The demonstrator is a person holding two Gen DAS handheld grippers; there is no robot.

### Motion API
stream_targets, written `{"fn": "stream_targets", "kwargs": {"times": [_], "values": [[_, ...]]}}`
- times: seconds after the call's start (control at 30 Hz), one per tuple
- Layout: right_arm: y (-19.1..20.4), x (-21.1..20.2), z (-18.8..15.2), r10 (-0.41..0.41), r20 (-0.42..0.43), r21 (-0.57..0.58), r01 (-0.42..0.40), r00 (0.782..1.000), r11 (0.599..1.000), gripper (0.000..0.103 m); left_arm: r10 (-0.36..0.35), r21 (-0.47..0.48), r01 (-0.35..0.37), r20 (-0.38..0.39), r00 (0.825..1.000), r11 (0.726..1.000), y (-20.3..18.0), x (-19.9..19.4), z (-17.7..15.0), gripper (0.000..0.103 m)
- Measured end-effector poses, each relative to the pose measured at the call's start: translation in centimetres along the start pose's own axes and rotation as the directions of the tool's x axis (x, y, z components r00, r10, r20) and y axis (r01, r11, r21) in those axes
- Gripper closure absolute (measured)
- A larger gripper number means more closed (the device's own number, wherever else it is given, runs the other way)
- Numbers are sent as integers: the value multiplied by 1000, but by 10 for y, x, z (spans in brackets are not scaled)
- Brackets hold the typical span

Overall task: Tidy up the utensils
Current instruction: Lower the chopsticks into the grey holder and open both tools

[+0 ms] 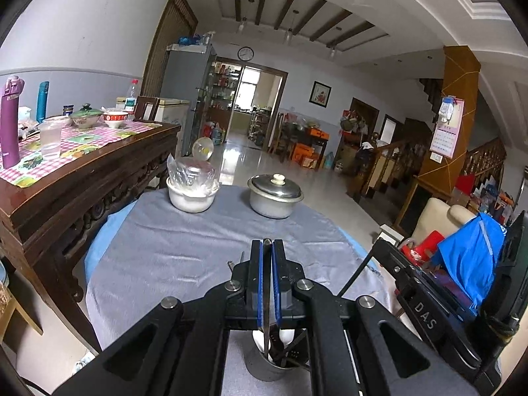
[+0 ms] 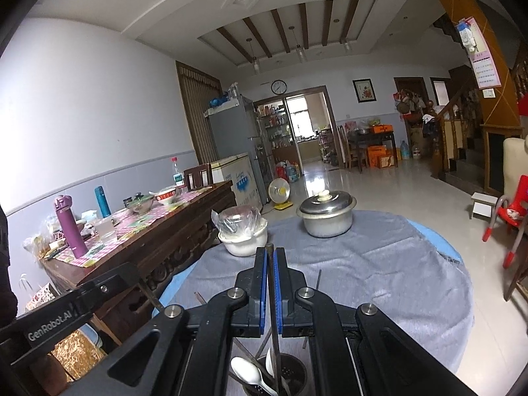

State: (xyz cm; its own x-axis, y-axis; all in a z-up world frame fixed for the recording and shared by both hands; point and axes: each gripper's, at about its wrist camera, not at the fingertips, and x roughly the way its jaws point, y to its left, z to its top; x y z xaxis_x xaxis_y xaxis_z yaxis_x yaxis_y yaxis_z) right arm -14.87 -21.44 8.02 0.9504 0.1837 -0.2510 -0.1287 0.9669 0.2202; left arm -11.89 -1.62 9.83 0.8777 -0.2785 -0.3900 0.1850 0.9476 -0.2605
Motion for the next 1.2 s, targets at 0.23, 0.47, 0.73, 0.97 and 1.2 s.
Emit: {"fn": "stream_targets", "kwargs": {"times": [0.23, 0.47, 0.73, 0.97, 1.2], "values": [[-4, 0, 0, -2, -9, 18, 2, 1000, 1000, 98, 11, -20, -12, -18, 1000, 1000, 6, 4, -2, 98], [-6, -1, 1, 2, -8, 31, -2, 1000, 1000, 98, 13, -18, -13, -21, 1000, 1000, 7, 5, -2, 98], [-14, 0, 0, 3, -15, 51, -2, 1000, 999, 98, 12, -8, -13, -37, 999, 1000, 2, 9, -3, 98], [-18, 2, -1, 13, -39, 66, -11, 999, 998, 98, -4, 20, 5, -60, 998, 1000, -7, 12, -4, 98], [-45, 4, -4, 44, -80, 175, -30, 996, 984, 97, 12, 70, -10, -30, 999, 997, -14, 0, -3, 50]]}}
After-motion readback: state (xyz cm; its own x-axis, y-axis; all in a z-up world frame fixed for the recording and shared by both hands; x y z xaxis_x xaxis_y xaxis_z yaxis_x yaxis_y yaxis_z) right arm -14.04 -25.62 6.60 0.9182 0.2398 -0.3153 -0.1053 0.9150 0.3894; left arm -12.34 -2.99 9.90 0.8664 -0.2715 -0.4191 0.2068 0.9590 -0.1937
